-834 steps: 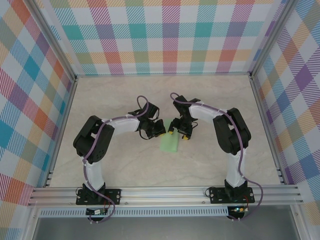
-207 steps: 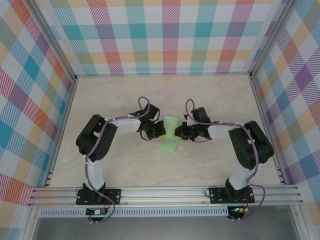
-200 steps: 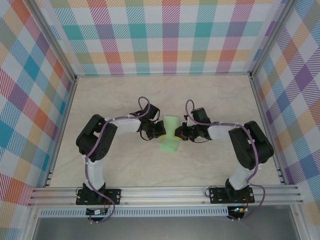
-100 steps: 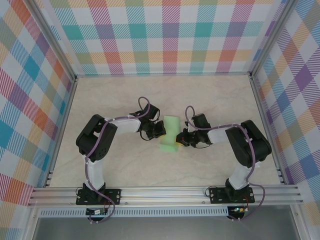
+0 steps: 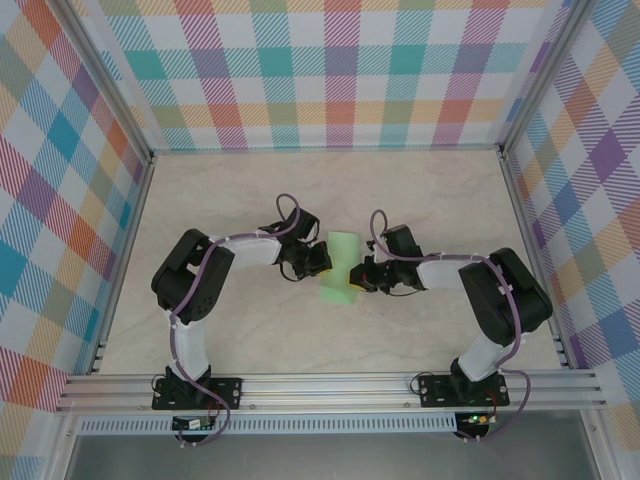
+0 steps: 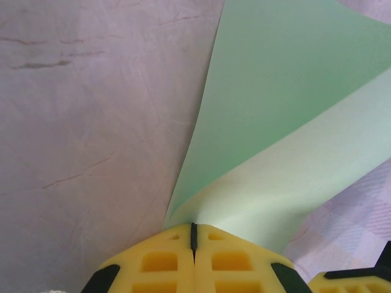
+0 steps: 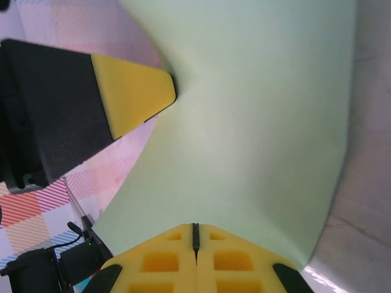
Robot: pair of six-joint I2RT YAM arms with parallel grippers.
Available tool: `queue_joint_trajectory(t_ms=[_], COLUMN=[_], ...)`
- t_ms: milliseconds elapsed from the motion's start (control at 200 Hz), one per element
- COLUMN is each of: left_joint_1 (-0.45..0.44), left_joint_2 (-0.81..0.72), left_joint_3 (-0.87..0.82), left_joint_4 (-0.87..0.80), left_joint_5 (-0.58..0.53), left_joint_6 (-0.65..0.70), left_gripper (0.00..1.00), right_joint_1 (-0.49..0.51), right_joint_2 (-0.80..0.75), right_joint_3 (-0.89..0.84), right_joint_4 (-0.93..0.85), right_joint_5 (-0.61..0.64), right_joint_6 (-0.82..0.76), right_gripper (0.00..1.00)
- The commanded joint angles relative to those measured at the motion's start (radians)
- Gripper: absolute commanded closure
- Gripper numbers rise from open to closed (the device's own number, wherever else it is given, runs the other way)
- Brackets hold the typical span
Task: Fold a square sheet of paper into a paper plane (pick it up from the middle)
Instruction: Fold the square sheet of paper in half at the center of the table.
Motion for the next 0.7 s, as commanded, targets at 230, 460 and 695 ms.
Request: queue_joint_trajectory(t_ms=[230, 460, 695], left_joint_1=[-0.009, -0.01, -0.009], left_joint_2=[0.024, 0.025, 0.028], left_joint_3=[-0.049, -0.049, -0.046], left_joint_4=[-0.079, -0.083, -0.082], left_joint_5=[-0.043, -0.046, -0.044], left_joint_6=[0.018, 0.018, 0.02], left_gripper=[1.0, 1.0, 1.0], right_joint_1=[0.017, 0.02, 0.041], right_joint_2=[0.099, 0.038, -0.045], right_joint_3=[-0.081, -0.039, -0.045], right_joint_4=[0.071, 0.007, -0.012], right_joint_5=[0.019, 0.009, 0.01], right_joint_6=[0.005, -0.008, -0.004], right_gripper=[0.98, 0.98, 0.98])
